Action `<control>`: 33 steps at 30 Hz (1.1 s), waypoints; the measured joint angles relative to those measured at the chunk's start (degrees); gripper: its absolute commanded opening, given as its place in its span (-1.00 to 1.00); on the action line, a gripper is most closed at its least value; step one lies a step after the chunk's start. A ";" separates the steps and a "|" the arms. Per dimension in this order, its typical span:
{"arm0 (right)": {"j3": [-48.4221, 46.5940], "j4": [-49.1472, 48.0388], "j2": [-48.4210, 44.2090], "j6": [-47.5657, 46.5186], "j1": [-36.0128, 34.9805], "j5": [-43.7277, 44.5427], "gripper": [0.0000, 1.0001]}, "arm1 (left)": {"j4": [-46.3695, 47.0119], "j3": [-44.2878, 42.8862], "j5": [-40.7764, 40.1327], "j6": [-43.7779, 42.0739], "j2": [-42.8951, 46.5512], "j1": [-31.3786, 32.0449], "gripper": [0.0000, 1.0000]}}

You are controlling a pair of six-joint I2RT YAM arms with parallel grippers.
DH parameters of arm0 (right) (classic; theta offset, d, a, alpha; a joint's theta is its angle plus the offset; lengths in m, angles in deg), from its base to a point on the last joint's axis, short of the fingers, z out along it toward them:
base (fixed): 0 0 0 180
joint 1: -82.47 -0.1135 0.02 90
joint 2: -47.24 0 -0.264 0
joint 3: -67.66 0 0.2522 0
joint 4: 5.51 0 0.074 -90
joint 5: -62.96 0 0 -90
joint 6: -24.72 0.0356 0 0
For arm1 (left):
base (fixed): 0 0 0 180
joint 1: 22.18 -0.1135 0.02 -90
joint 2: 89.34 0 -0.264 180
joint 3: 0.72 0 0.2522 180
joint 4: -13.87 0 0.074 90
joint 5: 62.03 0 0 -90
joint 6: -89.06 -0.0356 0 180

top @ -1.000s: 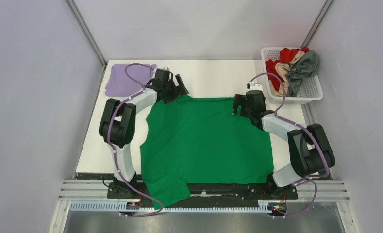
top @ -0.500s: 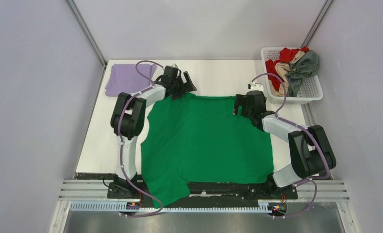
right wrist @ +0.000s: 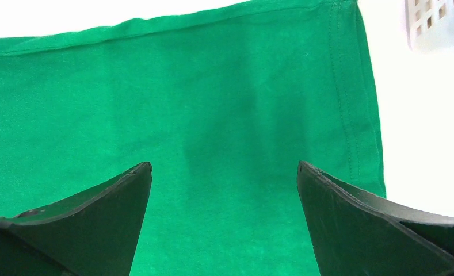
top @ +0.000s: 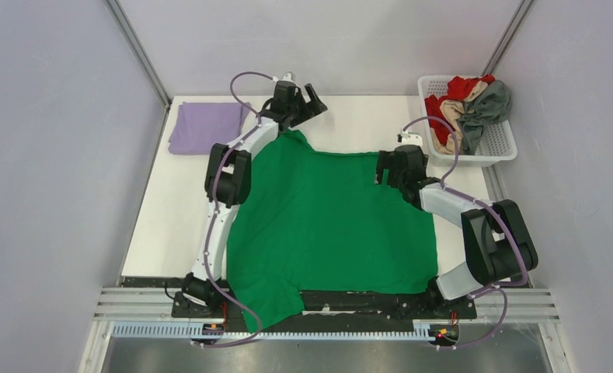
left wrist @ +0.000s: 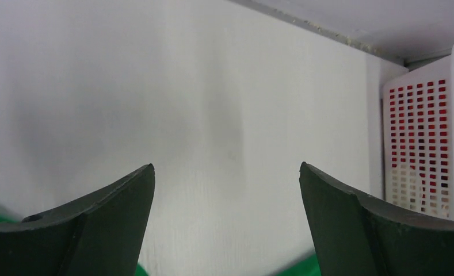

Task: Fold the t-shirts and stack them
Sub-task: Flatten out the tshirt

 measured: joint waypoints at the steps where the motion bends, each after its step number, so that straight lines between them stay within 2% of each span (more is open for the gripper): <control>1: 0.00 0.02 0.00 -0.04 0.00 0.22 0.96 | -0.13 -2.62 0.04 -0.04 -1.49 0.00 0.99; 3: 0.00 0.00 0.00 -0.09 0.00 0.42 0.96 | -0.96 -6.23 0.15 -0.26 -3.17 0.00 0.99; 7: 0.00 0.00 0.00 -0.13 0.00 0.42 0.96 | -1.11 -5.20 0.22 -2.12 -1.33 -0.02 0.99; 11: 0.00 0.02 0.00 -0.11 0.00 0.42 0.96 | -2.12 7.32 -1.11 -4.70 8.68 0.00 0.99; 16: 0.17 0.04 0.00 -0.11 0.00 0.42 0.96 | -0.44 27.52 -3.85 -5.05 25.27 0.22 0.99; 20: 0.63 0.20 -0.02 -0.09 0.00 0.70 0.96 | 1.36 34.27 -4.79 -4.79 29.64 0.76 0.99; 25: 1.07 0.22 -0.20 -0.11 0.00 0.90 0.96 | 1.66 33.38 -5.18 -3.80 24.72 1.51 0.99; 33: 1.60 -0.13 -0.94 -0.11 0.00 2.05 0.96 | 0.96 19.12 -5.66 -3.37 10.40 1.70 0.99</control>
